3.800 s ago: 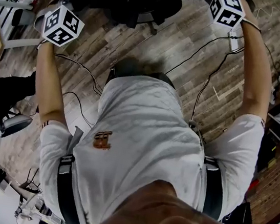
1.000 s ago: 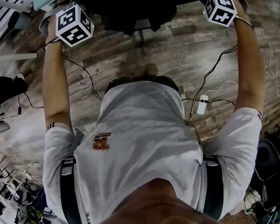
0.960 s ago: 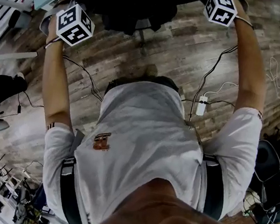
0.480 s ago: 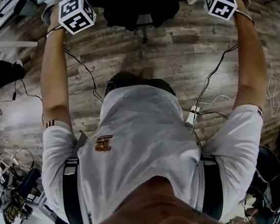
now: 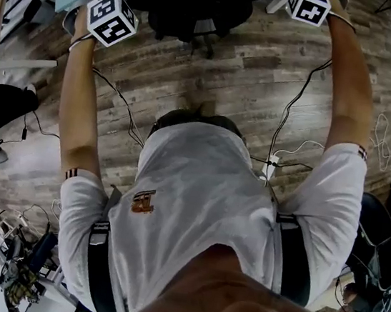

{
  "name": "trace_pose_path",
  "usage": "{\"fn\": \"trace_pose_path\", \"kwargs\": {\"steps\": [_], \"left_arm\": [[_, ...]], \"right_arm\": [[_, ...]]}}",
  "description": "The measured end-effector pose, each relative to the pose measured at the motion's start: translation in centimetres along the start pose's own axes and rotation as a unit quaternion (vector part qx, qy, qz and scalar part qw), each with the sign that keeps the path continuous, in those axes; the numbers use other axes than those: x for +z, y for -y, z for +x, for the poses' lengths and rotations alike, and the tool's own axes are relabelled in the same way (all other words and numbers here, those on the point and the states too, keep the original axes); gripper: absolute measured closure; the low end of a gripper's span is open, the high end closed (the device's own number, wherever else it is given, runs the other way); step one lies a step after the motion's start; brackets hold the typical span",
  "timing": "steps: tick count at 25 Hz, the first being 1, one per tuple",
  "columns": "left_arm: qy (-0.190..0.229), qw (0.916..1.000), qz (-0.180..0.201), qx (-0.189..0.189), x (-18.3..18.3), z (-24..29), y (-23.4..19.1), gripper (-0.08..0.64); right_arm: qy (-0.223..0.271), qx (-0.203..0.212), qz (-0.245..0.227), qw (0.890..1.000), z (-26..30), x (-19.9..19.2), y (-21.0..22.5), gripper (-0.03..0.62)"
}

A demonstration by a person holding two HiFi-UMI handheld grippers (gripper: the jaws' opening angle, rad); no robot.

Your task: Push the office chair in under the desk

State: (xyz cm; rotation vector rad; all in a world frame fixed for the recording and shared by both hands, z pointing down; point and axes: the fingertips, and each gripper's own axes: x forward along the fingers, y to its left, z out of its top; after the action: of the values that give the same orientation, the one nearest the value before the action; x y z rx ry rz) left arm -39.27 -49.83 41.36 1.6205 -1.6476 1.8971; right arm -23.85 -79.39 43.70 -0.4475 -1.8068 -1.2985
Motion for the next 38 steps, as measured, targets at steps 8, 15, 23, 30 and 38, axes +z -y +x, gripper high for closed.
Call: {"fn": "trace_pose_path", "kwargs": {"steps": [8, 15, 23, 30, 38], "left_arm": [[0.001, 1.0, 0.0, 0.006, 0.0, 0.2, -1.3, 0.391], [0.021, 0.9992, -0.021, 0.028, 0.3, 0.6, -1.0, 0.315], [0.067, 0.9941, -0.042, 0.074, 1.0, -3.0, -0.9, 0.29], [0.192, 0.9648, -0.138, 0.115, 3.4, -9.0, -0.7, 0.29], [0.402, 0.8598, -0.286, 0.129, 8.7, -17.3, -0.6, 0.291]], "right_arm": [[-0.005, -0.001, 0.001, 1.0, 0.0, 0.0, 1.1, 0.464], [-0.015, -0.024, 0.037, 0.999, 0.2, -0.3, 1.0, 0.38], [0.0, -0.07, 0.103, 0.992, -4.8, -2.1, 1.4, 0.359], [0.099, -0.138, 0.204, 0.964, -11.3, 0.6, 0.8, 0.359], [0.335, -0.182, 0.346, 0.857, -19.7, 10.3, -1.5, 0.362]]}}
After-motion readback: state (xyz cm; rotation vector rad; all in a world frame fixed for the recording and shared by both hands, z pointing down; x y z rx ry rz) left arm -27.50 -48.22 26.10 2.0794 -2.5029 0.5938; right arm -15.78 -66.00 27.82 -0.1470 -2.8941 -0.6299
